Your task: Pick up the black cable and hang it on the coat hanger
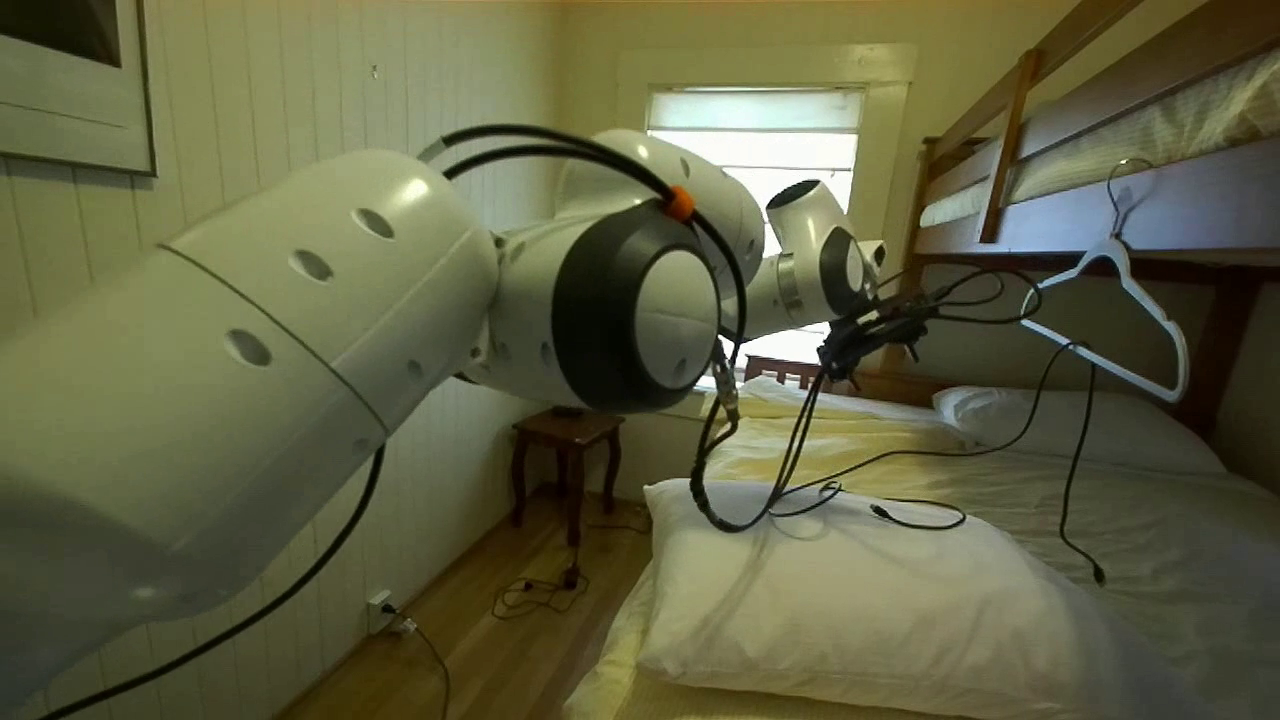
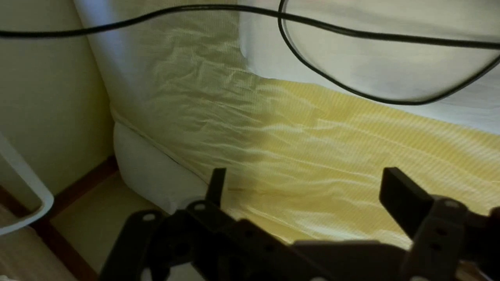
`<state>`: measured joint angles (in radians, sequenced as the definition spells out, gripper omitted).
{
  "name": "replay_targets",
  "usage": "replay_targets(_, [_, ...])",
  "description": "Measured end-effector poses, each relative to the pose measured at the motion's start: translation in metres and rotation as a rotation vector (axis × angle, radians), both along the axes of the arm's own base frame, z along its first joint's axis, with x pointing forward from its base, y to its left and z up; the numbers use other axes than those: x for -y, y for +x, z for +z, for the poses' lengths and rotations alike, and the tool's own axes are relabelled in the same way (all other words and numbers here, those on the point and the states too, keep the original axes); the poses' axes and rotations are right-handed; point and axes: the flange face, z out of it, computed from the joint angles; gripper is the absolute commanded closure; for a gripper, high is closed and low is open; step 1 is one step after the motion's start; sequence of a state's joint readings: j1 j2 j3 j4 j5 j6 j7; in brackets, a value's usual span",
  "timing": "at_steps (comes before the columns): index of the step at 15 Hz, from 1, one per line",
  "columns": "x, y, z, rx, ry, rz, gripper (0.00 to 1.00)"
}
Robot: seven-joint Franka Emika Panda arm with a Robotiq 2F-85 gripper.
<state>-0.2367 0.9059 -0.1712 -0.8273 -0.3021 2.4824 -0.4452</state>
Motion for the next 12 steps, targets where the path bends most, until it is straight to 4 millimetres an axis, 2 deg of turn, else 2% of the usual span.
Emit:
replay_targets(5, [0.028,0.004,-0.036,0.124,0.022,-0.22,0.0])
replay_targets(7, [0.032,0.004,-0.044,0.144,0.032,-0.266,0.0])
replay_targets(12, [0.034,0.002,-0.046,0.137,0.043,-0.306,0.0])
